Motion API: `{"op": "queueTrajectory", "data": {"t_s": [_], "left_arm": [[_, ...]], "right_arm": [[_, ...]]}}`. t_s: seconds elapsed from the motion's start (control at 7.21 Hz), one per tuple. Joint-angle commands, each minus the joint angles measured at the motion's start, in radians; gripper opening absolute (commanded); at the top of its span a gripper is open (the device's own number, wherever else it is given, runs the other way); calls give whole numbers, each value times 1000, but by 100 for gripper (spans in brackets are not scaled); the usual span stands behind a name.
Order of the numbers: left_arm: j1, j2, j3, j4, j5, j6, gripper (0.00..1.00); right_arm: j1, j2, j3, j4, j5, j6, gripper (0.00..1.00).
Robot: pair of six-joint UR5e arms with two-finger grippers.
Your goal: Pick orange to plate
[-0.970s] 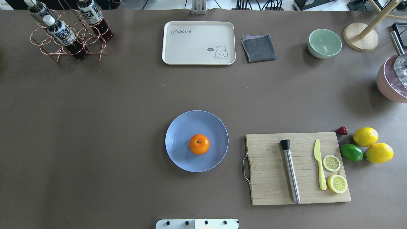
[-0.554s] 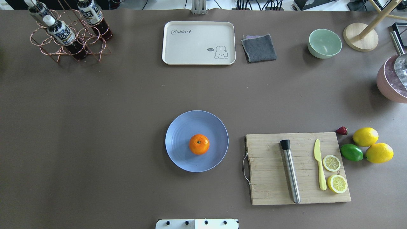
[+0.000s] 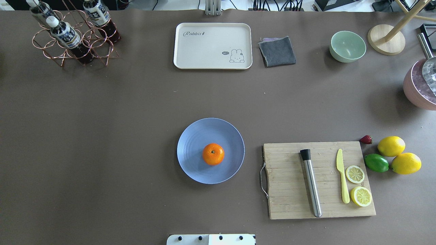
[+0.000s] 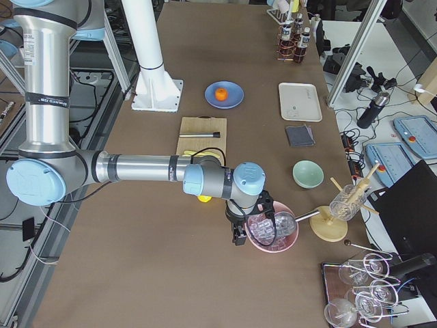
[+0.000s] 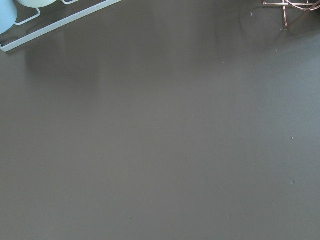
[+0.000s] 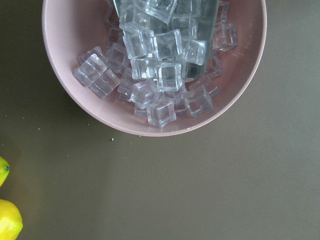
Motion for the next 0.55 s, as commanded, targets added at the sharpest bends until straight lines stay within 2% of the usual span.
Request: {"op": "queueTrajectory", "data": {"t_s": [0.0,0.42], "left_arm": [[-5,10,-11,0,3,2,97],[-5,12,1,0,12,4,97]], "right_arm": [[0,0,0,3,1,1,100],[0,0,1,4,6,7,100]]}}
